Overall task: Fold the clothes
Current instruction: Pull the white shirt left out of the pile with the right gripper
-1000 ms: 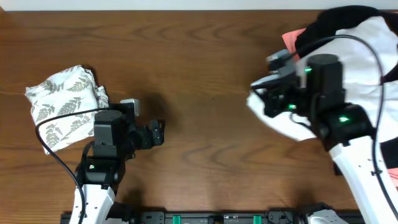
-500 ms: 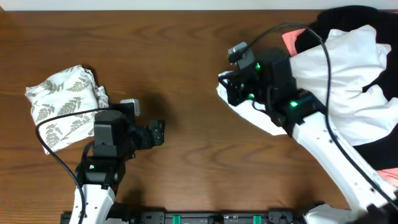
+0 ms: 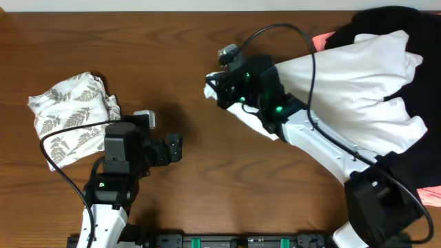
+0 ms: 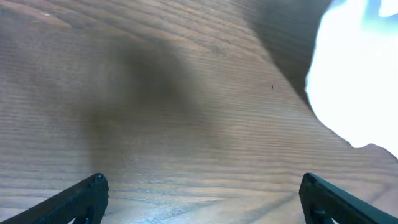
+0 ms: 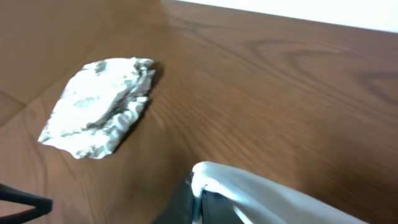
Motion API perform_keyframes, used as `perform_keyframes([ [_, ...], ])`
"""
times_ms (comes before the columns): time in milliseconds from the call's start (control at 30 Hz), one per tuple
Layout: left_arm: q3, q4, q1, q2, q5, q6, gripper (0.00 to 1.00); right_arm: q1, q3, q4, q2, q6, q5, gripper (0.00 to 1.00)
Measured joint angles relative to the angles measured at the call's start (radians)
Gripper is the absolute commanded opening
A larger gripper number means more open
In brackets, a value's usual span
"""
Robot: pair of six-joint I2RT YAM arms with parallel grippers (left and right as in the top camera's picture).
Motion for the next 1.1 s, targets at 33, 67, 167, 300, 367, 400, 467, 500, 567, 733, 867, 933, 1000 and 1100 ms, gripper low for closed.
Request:
perform_keyframes([
  [33,0.000,0.000,0.000,0.000,0.000,0.000,0.98,0.002,0.000,0.003,0.003,0.002,0.000,0.21],
  [67,0.000,0.000,0.000,0.000,0.000,0.000,0.98,0.004,0.000,0.008,0.006,0.003,0.000,0.28],
  [167,0.000,0.000,0.000,0.000,0.000,0.000,0.98,-0.002,0.000,0.016,0.006,0.012,0.007,0.63],
  [300,0.000,-0.001,0.000,0.000,0.000,0.000,0.98,-0.056,0.003,-0.032,-0.001,0.013,0.006,0.99],
  [367,0.000,0.000,0.000,0.000,0.000,0.000,0.98,-0.116,0.004,-0.101,-0.019,0.012,0.008,0.99],
  [400,0.000,-0.001,0.000,0.000,0.000,0.000,0.98,-0.145,0.004,-0.141,-0.031,0.011,0.010,0.99],
  [467,0.000,-0.001,0.000,0.000,0.000,0.000,0.98,-0.216,0.006,-0.230,-0.065,0.012,0.017,0.99],
  [500,0.000,-0.002,0.000,0.000,0.000,0.000,0.98,-0.255,0.009,-0.290,-0.085,0.010,0.029,0.99],
  [567,0.000,-0.001,-0.005,0.000,0.000,0.000,0.98,-0.338,0.009,-0.436,-0.145,0.003,0.056,0.99],
  [733,0.000,0.017,-0.066,0.000,0.001,-0.004,0.98,-0.524,0.015,-0.768,-0.253,-0.034,0.127,0.99],
  [867,0.000,0.083,-0.163,0.003,0.003,-0.027,0.98,-0.642,0.014,-1.000,-0.279,-0.061,0.201,0.99],
  [933,0.000,0.131,-0.224,0.018,0.003,-0.045,0.98,-0.685,0.013,-1.065,-0.278,-0.071,0.228,0.99],
  [1000,0.000,0.188,-0.282,0.047,0.003,-0.061,0.98,-0.717,0.013,-1.088,-0.278,-0.081,0.245,0.99],
  [1100,0.001,0.282,-0.374,0.111,0.004,-0.083,0.98,-0.738,0.013,-1.092,-0.278,-0.099,0.259,0.99],
])
